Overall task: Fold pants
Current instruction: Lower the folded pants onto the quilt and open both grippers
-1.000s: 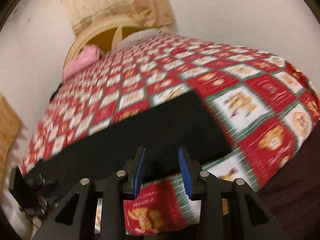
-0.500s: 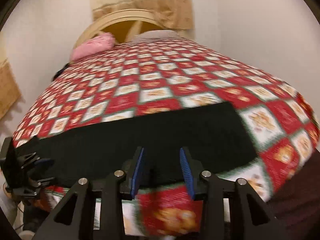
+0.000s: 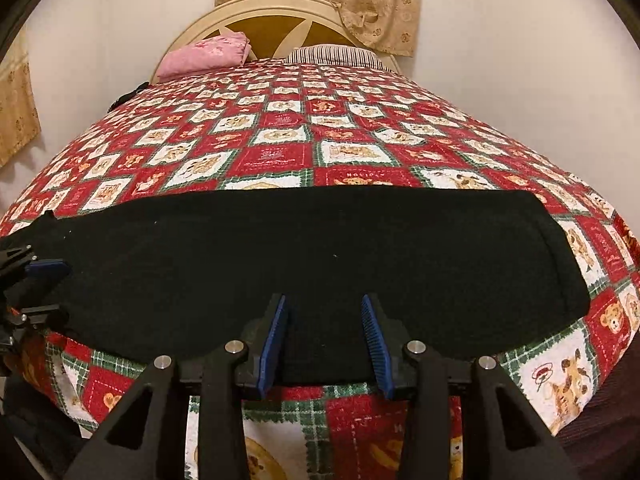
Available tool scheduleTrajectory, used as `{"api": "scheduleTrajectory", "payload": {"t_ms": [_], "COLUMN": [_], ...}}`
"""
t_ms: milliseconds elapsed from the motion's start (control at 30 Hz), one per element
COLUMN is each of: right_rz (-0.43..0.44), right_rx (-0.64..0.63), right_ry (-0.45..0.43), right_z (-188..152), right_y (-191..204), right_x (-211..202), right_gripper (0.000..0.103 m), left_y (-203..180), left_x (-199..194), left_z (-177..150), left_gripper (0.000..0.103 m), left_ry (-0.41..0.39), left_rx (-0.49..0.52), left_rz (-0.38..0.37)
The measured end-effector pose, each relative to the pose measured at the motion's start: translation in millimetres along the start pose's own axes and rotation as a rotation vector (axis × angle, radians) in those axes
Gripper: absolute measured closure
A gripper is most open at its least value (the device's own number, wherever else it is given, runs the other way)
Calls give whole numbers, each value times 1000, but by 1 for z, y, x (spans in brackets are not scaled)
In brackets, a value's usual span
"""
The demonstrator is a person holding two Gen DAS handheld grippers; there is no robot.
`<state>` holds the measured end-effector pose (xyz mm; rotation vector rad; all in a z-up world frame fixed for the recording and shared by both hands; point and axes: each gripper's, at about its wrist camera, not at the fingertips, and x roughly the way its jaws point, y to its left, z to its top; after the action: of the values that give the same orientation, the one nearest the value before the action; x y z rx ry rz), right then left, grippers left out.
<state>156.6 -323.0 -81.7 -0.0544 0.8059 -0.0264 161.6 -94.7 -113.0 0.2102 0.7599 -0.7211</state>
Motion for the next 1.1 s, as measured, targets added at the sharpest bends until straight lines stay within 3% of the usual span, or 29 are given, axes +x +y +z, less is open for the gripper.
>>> {"api": "scheduleTrajectory", "payload": {"t_ms": [67, 200, 300, 400, 533, 667, 733, 800, 1033, 1100], "right_rz": [-10, -24, 71, 186, 358, 409, 406, 404, 386, 387], "right_rx": [-6, -22, -24, -120, -308, -473, -493, -468, -479, -479], "right_ry": [3, 0, -41, -76, -39, -24, 18, 98, 80, 80], "right_z": [1, 6, 11, 15, 7, -6, -9, -13, -24, -20], "right_y": [2, 10, 27, 73, 147, 201, 213, 217, 214, 214], "right_x": [1, -7, -24, -35, -31, -22, -8, 11, 10, 8], "right_gripper": [62, 62, 61, 61, 61, 61, 61, 61, 61, 61], "left_y": [8, 44, 74, 113, 164, 200, 205, 208, 198, 183], "left_x": [-13, -51, -77, -102, -129, -132, -130, -132, -144, -153], "left_z": [-4, -26, -43, -63, -94, -124, -134, -140, -137, -124], "left_gripper": [40, 40, 38, 33, 32, 32, 31, 29, 28, 28], "left_ry": [-15, -26, -26, -14, 17, 40, 29, -9, -14, -59], "left_rx": [-2, -32, -57, -109, -226, -344, -371, -390, -423, -405], "left_rz": [39, 192, 319, 458, 585, 639, 620, 617, 655, 633]}}
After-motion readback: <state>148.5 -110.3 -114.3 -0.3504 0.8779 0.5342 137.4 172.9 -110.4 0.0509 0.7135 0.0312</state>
